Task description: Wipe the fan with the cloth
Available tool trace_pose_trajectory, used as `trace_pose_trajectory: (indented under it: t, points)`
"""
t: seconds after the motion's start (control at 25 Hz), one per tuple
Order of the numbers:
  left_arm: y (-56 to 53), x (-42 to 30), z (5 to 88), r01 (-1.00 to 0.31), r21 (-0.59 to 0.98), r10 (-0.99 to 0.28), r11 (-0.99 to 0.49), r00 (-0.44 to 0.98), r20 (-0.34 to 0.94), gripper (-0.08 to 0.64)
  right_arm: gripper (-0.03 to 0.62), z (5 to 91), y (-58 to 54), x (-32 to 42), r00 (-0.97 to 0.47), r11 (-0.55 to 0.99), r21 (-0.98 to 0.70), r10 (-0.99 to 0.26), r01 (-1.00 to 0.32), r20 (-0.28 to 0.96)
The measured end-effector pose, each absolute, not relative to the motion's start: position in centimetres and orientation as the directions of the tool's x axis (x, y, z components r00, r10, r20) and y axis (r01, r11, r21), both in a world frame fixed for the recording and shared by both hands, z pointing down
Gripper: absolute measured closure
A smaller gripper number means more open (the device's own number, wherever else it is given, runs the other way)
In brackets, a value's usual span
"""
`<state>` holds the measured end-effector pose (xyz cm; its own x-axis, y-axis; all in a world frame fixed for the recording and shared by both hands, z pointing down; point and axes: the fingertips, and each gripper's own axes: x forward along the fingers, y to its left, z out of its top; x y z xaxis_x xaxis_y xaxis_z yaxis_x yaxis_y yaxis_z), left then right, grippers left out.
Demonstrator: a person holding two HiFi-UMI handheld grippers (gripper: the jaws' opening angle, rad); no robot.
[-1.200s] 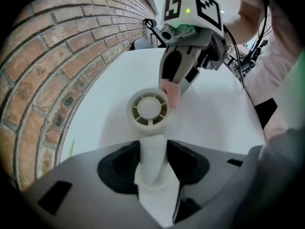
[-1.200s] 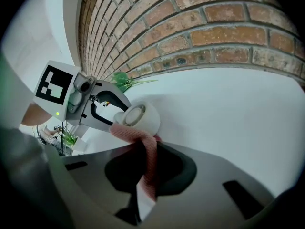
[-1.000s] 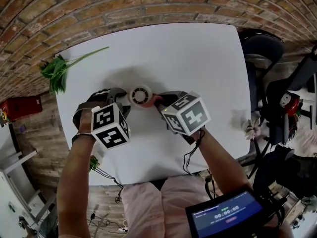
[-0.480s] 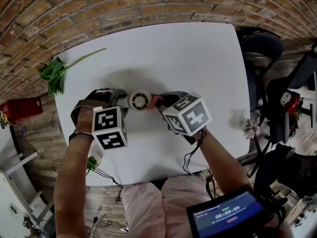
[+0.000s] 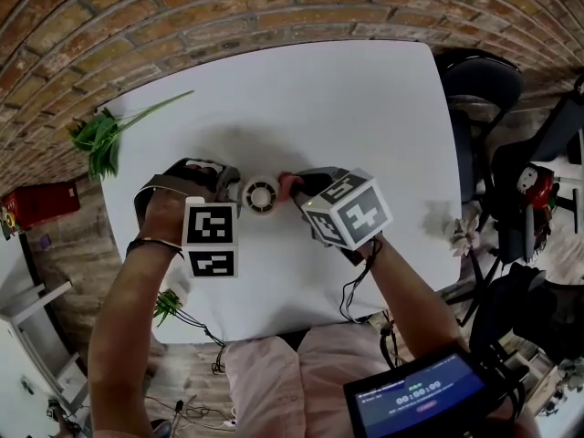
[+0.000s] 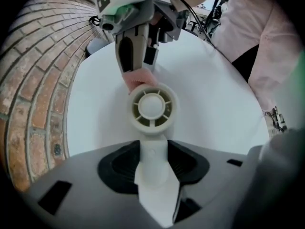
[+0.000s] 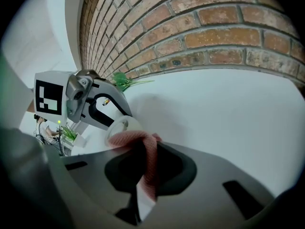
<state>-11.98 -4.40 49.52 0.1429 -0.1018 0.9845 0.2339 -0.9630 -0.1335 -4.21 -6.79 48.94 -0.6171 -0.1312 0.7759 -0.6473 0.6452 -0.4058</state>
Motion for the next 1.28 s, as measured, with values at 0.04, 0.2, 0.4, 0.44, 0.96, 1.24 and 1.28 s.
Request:
trace_pose_trajectory:
  t: [0.04,0.2,0.4,0.44,0.96,1.24,1.28]
  points:
    - [-4.3,-11.9,49.5,0.255,-0.134,-0.102,-0.958,0.137,0.985,0.374,0.557,48.9,-6.9,-4.2,-0.617,0.646,-0.404,-0.133,-0.648,0.776]
    - [-4.1,-11.7,49.7,0.331,-0.136,-0.103,-0.934,0.115,0.988,0.374,0.557,48.7,-7.3,-4.0,-0.618,0.651,-0.397,-0.143,-0.647,0.773]
    - [-3.8,-11.4,49.8,0.433,-0.133,-0.105,-0.892,0.087,0.991,0.374,0.557,48.3,-8.2,-3.6,-0.608,0.690,-0.357,-0.150,-0.629,0.780]
    - [-3.7,-11.4,49.8,0.446,-0.132,-0.105,-0.885,0.083,0.991,0.376,0.557,48.2,-8.4,-3.6,-0.603,0.710,-0.340,-0.148,-0.617,0.784]
    - [-3.5,-11.2,49.7,0.525,-0.132,-0.108,-0.841,0.076,0.991,0.376,0.557,48.7,-7.4,-6.5,-0.544,0.973,0.027,0.105,0.228,0.832]
    - [-3.4,-11.3,49.7,0.555,-0.128,-0.108,-0.822,0.068,0.992,0.376,0.558,48.7,-6.5,-7.5,-0.560,0.862,0.169,0.150,0.477,0.815]
    - [-3.4,-11.3,49.7,0.563,-0.128,-0.112,-0.816,0.064,0.992,0.376,0.558,48.7,-6.5,-7.6,-0.561,0.850,0.185,0.148,0.494,0.814]
